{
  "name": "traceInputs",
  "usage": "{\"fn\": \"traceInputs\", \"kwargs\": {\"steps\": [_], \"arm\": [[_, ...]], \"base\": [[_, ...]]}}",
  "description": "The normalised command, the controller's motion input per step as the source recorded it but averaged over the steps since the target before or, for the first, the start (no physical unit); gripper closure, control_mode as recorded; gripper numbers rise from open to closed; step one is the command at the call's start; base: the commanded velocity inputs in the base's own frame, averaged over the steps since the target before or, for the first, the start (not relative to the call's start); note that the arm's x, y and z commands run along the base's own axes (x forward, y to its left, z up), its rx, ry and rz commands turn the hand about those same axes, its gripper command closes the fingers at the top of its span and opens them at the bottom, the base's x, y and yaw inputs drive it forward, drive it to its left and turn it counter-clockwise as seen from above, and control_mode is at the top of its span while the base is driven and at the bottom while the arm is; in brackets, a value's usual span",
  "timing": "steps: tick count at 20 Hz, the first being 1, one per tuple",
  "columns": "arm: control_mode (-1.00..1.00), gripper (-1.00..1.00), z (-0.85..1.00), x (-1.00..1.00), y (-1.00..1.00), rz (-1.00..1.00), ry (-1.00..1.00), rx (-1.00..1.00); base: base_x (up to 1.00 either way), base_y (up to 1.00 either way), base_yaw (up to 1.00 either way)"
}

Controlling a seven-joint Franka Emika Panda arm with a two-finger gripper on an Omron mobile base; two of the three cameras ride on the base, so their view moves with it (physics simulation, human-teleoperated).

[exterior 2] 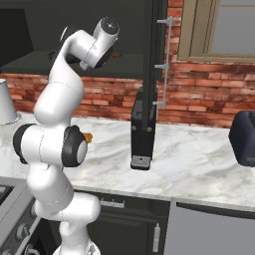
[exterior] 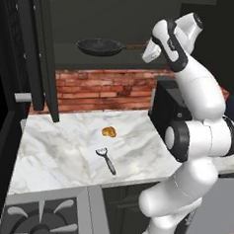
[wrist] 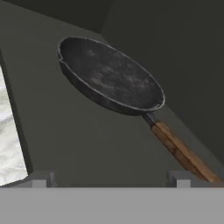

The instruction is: Pick the pan from the cabinet and place it on the stove. Then turn on the stove burner for the pan.

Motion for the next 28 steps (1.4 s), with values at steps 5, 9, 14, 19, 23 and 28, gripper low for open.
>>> {"fn": "traceInputs", "kwargs": {"steps": [5,9,14,19,23,28], "arm": [[-1.0,-1.0,0.02,0.19,-0.08,0.1,0.11,0.01],[-1.0,-1.0,0.0,0.19,-0.1,0.1,0.0,0.04],[-1.0,-1.0,-0.08,0.07,-0.04,0.1,0.0,0.08],[-1.0,-1.0,0.0,0.06,0.0,0.06,0.0,0.07],[-1.0,-1.0,0.0,0.1,0.0,0.02,0.0,0.02],[-1.0,-1.0,0.0,0.14,-0.01,0.01,0.01,0.0]], "base": [[0.0,0.0,0.0],[0.0,0.0,0.0],[0.0,0.0,0.0],[0.0,0.0,0.0],[0.0,0.0,0.0],[0.0,0.0,0.0]]}}
